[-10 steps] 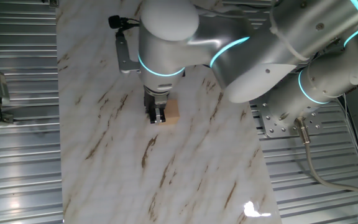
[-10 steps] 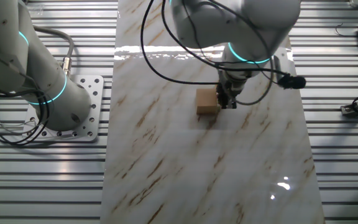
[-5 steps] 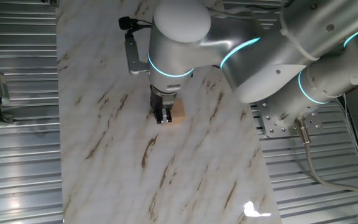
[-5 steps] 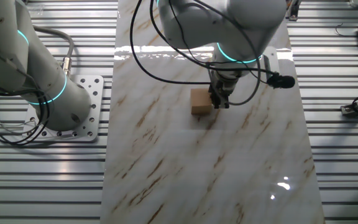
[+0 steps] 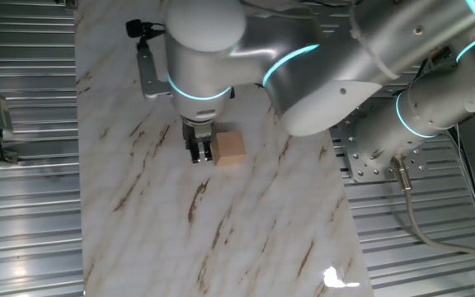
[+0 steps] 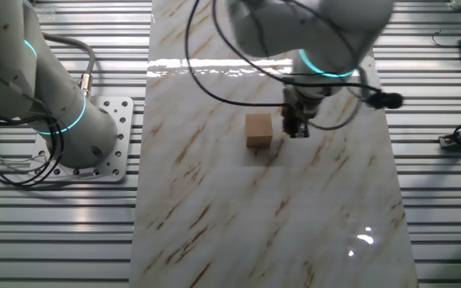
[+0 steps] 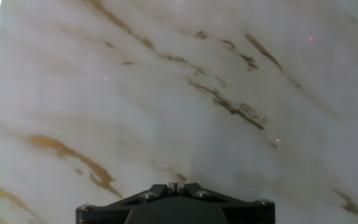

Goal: Approach and touch the side of the small block

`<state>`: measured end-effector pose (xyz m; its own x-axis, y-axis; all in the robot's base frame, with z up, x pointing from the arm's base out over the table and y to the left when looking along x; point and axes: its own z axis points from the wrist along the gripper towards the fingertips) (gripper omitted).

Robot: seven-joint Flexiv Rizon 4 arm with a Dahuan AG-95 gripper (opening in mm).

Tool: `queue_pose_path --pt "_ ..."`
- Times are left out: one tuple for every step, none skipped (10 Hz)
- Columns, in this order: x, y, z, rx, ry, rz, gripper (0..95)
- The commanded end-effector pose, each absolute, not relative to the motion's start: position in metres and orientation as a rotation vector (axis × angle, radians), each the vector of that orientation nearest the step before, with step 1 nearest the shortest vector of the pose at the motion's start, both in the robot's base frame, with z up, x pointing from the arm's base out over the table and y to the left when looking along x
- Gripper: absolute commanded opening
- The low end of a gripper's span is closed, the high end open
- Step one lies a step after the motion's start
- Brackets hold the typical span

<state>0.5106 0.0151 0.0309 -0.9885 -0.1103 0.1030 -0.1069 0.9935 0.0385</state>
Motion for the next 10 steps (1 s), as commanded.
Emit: queue_pose_path --pt "0.5159 0.014 0.0307 0.203 -3.035 -0.043 0.0" --pt "0.517 0.014 0.0305 0.215 -3.034 -0.037 0.0" --pt "0.5186 0.0142 0.0307 0.231 -3.033 -0.041 0.0" --pt "0.5191 0.0141 0.0303 0.245 -3.031 -0.048 0.0" --pt "0.5192 0.0141 0.0302 0.251 -3.03 -0.05 0.0" --pt "0.5192 0.014 0.0302 0.253 -3.026 -0.049 0.0" --pt "0.5192 0.014 0.0301 0.259 -3.023 -0.051 0.0" --pt "0.5193 0.014 0.03 0.275 -3.019 -0.055 0.0" --pt "0.5194 0.0139 0.0297 0.292 -3.016 -0.058 0.0" --pt "0.5194 0.0138 0.0295 0.313 -3.01 -0.065 0.0"
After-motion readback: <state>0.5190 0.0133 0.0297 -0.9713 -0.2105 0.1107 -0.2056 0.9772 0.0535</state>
